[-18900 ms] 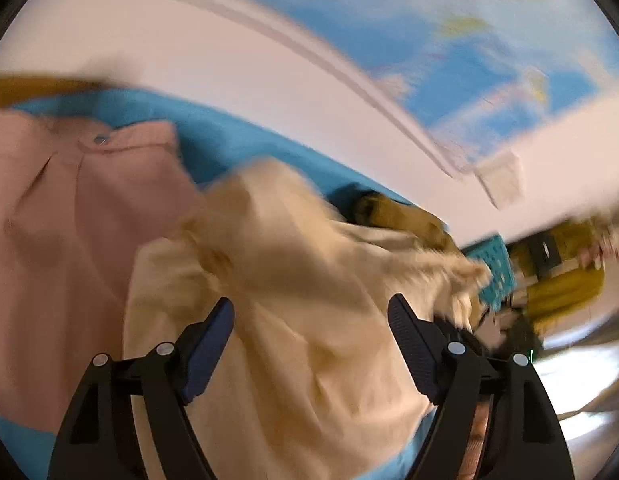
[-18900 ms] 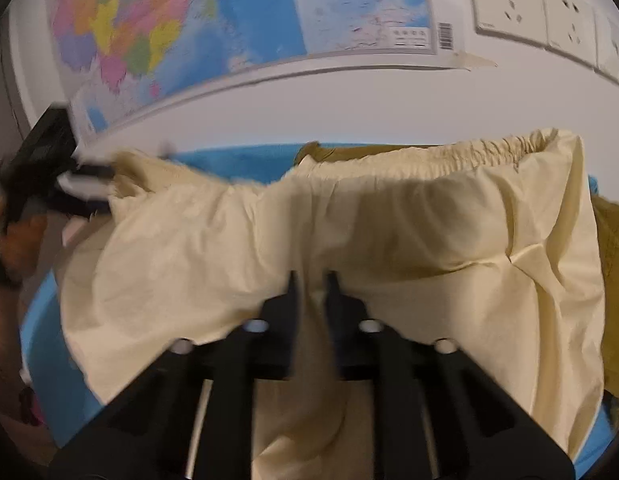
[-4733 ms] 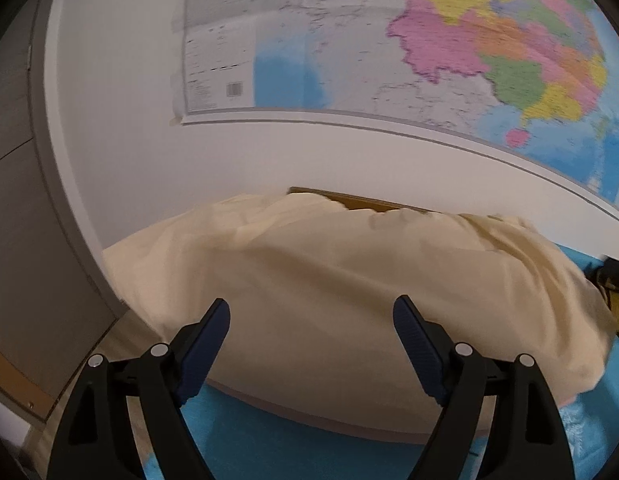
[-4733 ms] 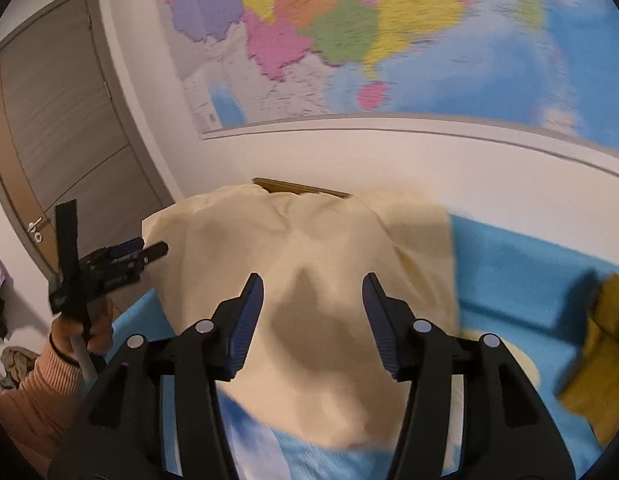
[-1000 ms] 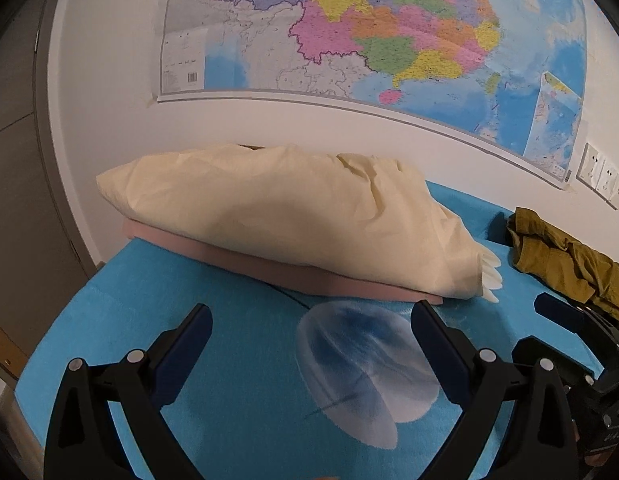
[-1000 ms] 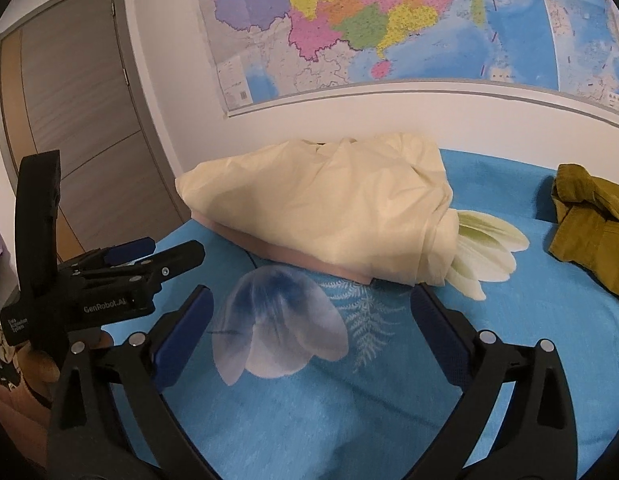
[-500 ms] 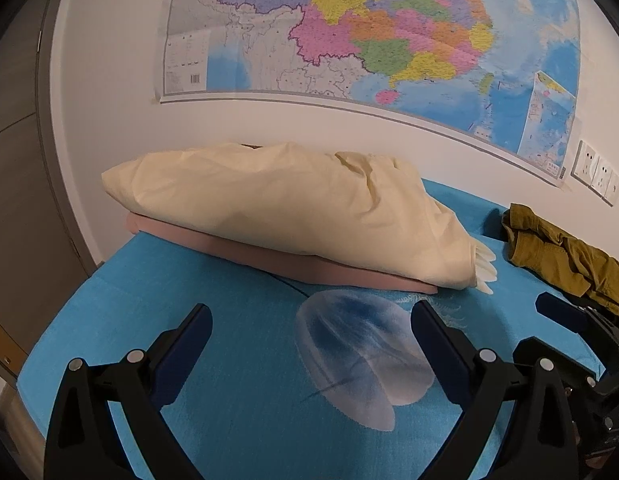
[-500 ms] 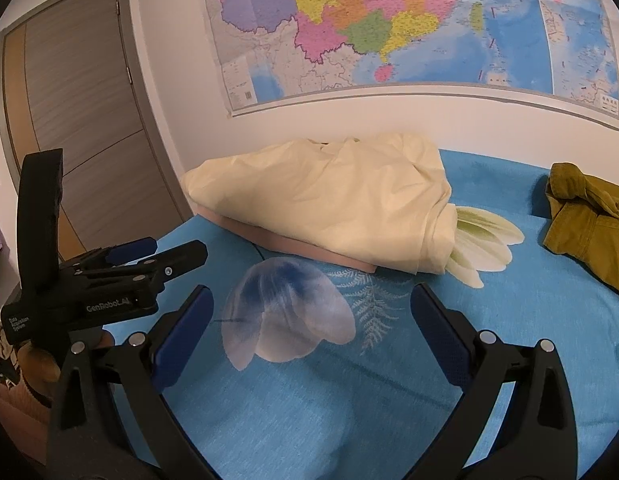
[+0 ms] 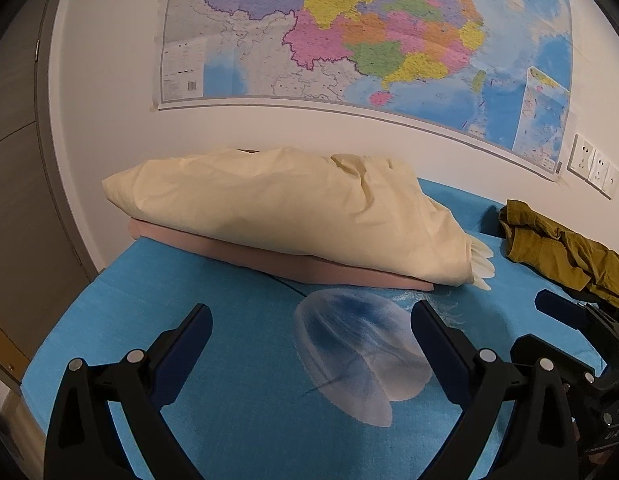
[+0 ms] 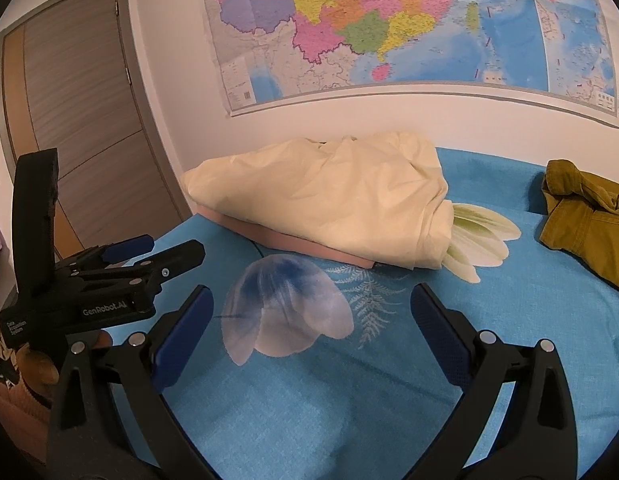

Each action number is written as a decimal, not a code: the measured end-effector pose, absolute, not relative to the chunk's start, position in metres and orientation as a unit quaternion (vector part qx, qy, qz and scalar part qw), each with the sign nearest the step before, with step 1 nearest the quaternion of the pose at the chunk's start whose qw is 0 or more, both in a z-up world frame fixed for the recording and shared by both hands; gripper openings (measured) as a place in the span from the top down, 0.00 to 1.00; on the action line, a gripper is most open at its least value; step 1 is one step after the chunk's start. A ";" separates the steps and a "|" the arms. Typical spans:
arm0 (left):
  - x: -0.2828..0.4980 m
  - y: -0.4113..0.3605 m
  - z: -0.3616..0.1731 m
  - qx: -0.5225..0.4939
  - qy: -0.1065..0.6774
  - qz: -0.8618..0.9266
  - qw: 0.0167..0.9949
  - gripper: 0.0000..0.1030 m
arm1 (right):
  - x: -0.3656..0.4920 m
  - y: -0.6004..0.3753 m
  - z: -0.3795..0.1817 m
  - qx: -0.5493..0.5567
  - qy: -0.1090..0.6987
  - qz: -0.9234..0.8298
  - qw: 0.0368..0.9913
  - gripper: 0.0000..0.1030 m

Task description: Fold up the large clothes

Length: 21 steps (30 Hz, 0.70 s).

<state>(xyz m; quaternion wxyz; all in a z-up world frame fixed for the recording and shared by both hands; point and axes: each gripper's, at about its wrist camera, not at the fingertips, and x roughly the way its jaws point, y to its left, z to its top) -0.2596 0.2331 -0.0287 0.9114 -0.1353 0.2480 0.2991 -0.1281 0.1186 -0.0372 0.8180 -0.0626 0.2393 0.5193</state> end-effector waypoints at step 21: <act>-0.259 0.231 -0.032 -0.138 0.251 0.294 0.912 0.07 | -0.128 0.116 -0.038 -0.061 0.243 0.516 0.819 0.06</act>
